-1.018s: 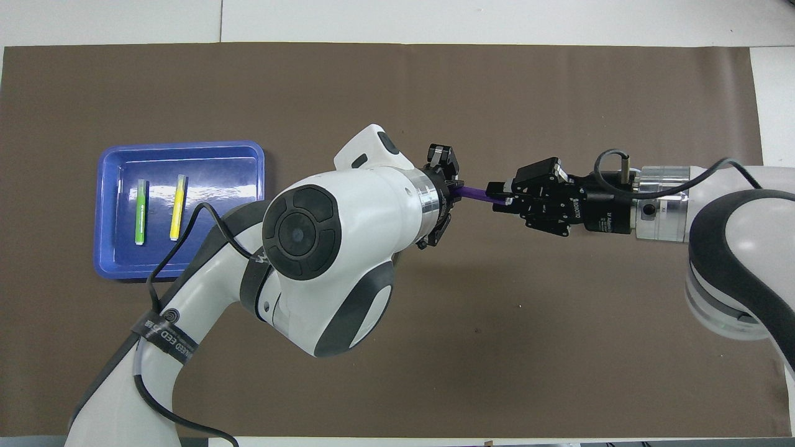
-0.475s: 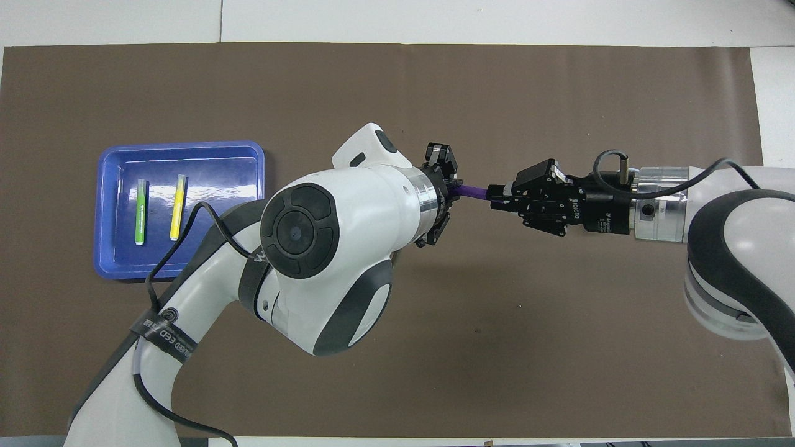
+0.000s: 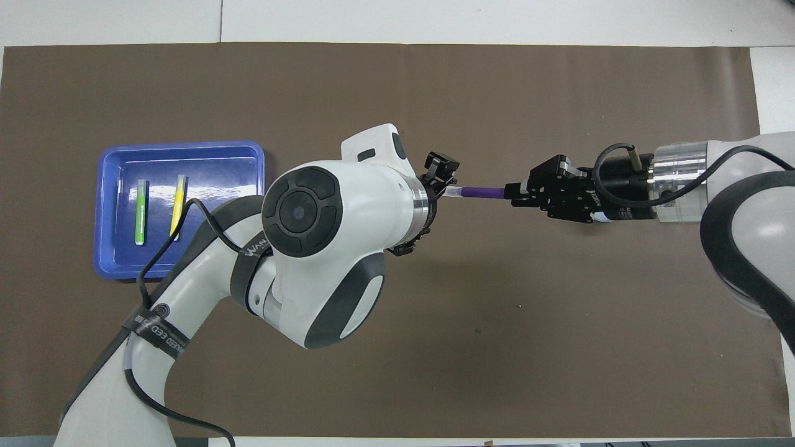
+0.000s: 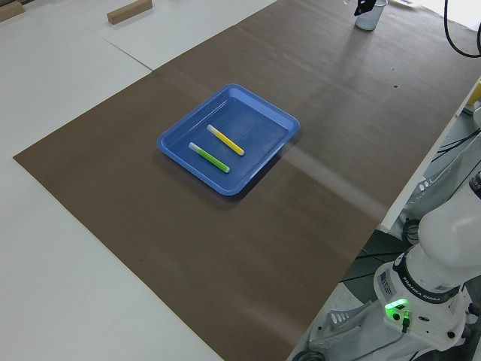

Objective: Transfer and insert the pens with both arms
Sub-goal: 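Carry the purple pen with the right gripper to the clear cup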

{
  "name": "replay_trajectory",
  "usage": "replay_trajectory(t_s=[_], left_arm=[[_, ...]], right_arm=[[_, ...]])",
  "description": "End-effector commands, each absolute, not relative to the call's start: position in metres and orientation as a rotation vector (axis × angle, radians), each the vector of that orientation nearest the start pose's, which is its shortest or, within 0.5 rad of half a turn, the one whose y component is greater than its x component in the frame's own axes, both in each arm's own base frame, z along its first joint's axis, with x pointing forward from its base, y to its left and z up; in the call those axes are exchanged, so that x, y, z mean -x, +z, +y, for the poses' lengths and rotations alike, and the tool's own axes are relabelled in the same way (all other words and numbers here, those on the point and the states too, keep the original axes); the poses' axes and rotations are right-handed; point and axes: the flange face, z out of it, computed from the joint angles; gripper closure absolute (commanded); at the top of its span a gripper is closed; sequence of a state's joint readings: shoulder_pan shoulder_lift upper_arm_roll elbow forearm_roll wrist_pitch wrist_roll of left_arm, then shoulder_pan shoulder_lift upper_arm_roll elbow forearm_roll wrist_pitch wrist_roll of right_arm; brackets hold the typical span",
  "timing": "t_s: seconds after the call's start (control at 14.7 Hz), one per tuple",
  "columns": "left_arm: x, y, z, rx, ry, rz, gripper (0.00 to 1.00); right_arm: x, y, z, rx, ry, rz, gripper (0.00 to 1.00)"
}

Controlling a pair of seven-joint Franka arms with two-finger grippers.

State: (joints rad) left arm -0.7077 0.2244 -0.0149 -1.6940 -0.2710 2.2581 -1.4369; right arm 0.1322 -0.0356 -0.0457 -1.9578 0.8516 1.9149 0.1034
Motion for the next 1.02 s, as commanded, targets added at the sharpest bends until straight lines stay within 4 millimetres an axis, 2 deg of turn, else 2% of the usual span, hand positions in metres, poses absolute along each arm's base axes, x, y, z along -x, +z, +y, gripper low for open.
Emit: replay_trajectory(t_s=[0.0,0.14,0.27,0.47,0.68,0.81,0.95], left_arm=[[-0.511,0.501,-0.393,3.284,0.091,-1.175,0.0],[-0.53,0.489,-0.354,3.305,0.046,-1.008,0.0],[-0.536,0.472,-0.319,3.318,-0.012,-0.781,0.0],[-0.556,0.444,-0.243,3.302,-0.061,-0.396,0.0],[-0.575,0.422,-0.176,3.298,-0.065,-0.141,0.0],[-0.581,0.401,-0.135,3.227,-0.113,0.004,0.0],[-0.583,0.381,-0.104,3.198,-0.146,0.082,0.0]], right_arm=[[-0.571,0.533,0.078,2.493,0.078,0.16,1.0],[-0.579,0.547,0.06,2.639,0.055,-0.036,1.0],[-0.59,0.559,0.041,2.812,0.018,-0.335,1.0],[-0.602,0.569,0.019,2.932,-0.022,-0.677,1.0],[-0.613,0.564,0.008,3.037,-0.091,-0.862,1.0],[-0.608,0.546,0.003,3.057,-0.033,-0.971,1.0],[-0.603,0.53,-0.008,3.082,-0.021,-1.022,1.0]])
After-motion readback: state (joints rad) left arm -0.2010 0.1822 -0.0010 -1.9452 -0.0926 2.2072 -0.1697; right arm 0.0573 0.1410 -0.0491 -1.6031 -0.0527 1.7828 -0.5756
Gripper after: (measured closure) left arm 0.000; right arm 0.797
